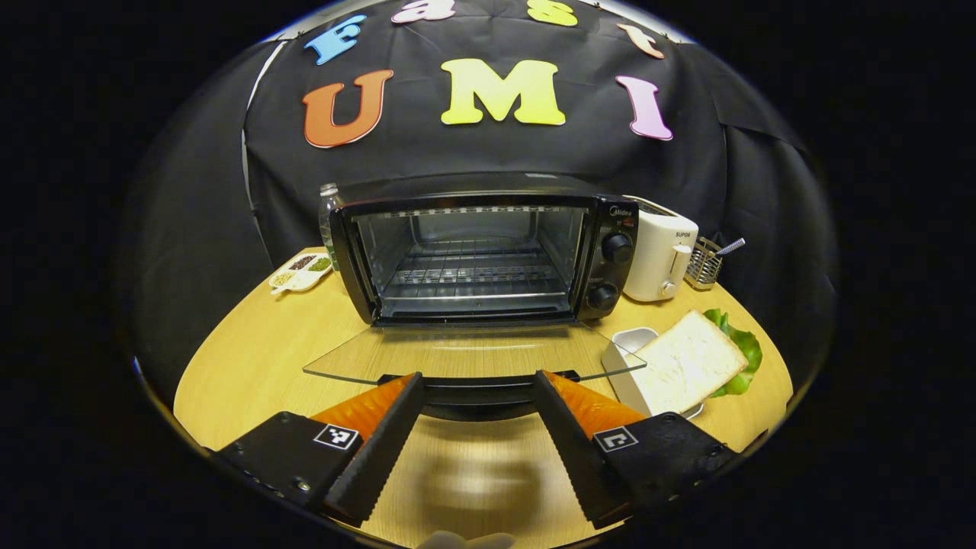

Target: Open the electric oven with the left hand, put the food in, and close the electric oven.

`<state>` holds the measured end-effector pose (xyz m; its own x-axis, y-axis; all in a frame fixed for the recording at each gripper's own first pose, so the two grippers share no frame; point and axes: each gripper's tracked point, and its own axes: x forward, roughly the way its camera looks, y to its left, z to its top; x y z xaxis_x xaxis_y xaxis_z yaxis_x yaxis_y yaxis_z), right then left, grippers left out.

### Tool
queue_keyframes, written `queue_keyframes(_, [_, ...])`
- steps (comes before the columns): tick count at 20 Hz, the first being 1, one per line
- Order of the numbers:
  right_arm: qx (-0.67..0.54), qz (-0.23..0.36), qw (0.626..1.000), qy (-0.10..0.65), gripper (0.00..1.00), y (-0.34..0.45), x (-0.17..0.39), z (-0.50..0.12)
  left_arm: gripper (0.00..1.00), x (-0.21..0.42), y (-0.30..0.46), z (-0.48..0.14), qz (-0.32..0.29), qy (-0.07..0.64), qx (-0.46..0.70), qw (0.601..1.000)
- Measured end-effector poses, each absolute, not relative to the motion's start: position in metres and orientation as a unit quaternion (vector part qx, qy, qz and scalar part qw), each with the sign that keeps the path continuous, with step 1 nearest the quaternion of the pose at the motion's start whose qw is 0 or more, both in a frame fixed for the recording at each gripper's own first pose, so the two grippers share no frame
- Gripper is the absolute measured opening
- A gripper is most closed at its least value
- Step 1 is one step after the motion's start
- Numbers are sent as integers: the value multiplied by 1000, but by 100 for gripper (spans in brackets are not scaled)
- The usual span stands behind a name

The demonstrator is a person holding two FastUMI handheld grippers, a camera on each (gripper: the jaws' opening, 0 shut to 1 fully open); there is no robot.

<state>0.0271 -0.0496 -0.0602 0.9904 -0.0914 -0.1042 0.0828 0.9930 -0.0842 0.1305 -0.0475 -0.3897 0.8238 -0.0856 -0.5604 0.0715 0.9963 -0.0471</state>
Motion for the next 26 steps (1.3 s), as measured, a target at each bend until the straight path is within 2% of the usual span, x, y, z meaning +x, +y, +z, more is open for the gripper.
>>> queue_keyframes(1, [-40, -44, 997, 54, 100, -50, 27, -61, 84, 127, -48, -395, -41, 303, -14, 952])
queue_keyframes(2, [-39, -44, 997, 55, 100, -51, 28, -63, 96, 125, -48, -401, -40, 313, -19, 949])
queue_keyframes(8, [-37, -47, 996, 69, 100, -53, 32, -76, 94, 112, -51, -437, -36, 370, -34, 928])
queue_keyframes(9, [-37, -47, 996, 72, 92, -53, 33, -77, 94, 111, -51, -444, -34, 383, -40, 922])
queue_keyframes(10, [-37, -47, 995, 75, 100, -53, 34, -80, 94, 110, -51, -448, -32, 394, -44, 917])
queue_keyframes(11, [-36, -47, 995, 76, 100, -54, 35, -81, 94, 110, -52, -451, -31, 399, -46, 915])
queue_keyframes(12, [-35, -48, 995, 78, 92, -54, 37, -83, 94, 110, -53, -452, -31, 403, -44, 914])
queue_keyframes(13, [-33, -48, 995, 80, 92, -54, 38, -84, 95, 109, -52, -452, -32, 405, -43, 913])
queue_keyframes(14, [-30, -48, 995, 82, 100, -55, 40, -87, 94, 110, -51, -450, -32, 402, -43, 914])
queue_keyframes(15, [-27, -46, 995, 83, 92, -54, 42, -87, 95, 110, -50, -447, -32, 398, -45, 916])
queue_keyframes(17, [-26, -48, 995, 87, 92, -57, 48, -91, 93, 110, -50, -435, -34, 383, -59, 921])
queue_keyframes(18, [-27, -48, 995, 89, 100, -59, 50, -92, 93, 109, -48, -426, -36, 372, -66, 925])
queue_keyframes(19, [-26, -47, 994, 92, 92, -59, 53, -94, 93, 104, -44, -418, -33, 363, -66, 929])
queue_keyframes(20, [-24, -46, 994, 96, 92, -58, 54, -98, 93, 100, -37, -406, -29, 351, -60, 934])
queue_keyframes(21, [-20, -41, 994, 101, 100, -56, 57, -102, 93, 96, -30, -390, -27, 333, -52, 941])
queue_keyframes(23, [-16, -36, 992, 119, 100, -53, 61, -121, 93, 87, -15, -354, -23, 294, -39, 955])
queue_keyframes(24, [-13, -34, 991, 130, 92, -51, 64, -132, 93, 83, -9, -333, -25, 273, -39, 961])
queue_keyframes(26, [-7, -23, 988, 152, 92, -40, 68, -157, 93, 75, 1, -291, -32, 232, -41, 971])
